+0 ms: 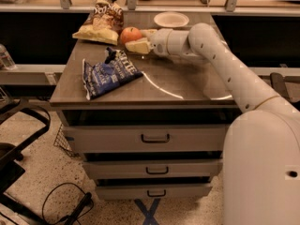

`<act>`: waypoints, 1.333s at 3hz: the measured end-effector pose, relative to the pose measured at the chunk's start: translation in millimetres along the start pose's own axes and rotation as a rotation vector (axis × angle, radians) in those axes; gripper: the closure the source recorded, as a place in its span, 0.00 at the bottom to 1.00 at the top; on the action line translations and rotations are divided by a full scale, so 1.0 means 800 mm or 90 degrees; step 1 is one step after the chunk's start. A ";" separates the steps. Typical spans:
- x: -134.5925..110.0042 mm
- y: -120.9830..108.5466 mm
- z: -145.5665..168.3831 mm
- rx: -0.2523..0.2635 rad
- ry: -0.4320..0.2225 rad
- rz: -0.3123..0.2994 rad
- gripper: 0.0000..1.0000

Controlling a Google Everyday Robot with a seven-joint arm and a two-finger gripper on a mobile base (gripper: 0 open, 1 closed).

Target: Pick apple

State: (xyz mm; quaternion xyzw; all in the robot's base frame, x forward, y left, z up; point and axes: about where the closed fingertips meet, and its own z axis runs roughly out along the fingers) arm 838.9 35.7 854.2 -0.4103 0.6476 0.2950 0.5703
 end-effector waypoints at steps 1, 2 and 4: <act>-0.011 0.003 0.001 -0.004 0.001 -0.006 1.00; -0.012 0.003 0.001 -0.004 0.001 -0.007 1.00; -0.135 0.061 -0.161 0.058 0.031 -0.131 1.00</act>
Offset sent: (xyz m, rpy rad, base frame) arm -0.0630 -0.0526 0.1171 -0.0676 -0.1445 -0.0575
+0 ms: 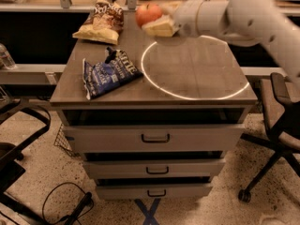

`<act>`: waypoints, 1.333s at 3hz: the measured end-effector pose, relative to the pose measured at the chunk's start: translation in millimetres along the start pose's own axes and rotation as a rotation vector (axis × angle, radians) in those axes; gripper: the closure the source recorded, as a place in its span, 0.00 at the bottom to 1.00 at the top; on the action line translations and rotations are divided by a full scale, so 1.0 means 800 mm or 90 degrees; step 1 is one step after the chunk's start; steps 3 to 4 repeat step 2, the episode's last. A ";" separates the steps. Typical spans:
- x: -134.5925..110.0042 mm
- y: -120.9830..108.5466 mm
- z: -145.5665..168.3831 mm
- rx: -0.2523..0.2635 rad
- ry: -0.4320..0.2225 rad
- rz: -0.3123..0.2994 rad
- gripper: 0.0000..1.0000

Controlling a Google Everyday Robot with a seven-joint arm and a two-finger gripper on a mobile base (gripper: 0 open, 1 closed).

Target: Pick apple

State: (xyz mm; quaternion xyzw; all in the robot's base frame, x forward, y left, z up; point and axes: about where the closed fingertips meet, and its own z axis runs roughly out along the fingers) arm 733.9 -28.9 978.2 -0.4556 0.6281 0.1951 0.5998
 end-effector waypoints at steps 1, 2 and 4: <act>-0.052 0.005 -0.055 0.039 0.014 -0.031 1.00; -0.066 0.008 -0.061 0.042 0.012 -0.040 1.00; -0.066 0.008 -0.061 0.042 0.012 -0.040 1.00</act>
Offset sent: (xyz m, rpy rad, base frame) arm -0.0291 -0.0161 0.0394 -0.0327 -0.0406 -0.0456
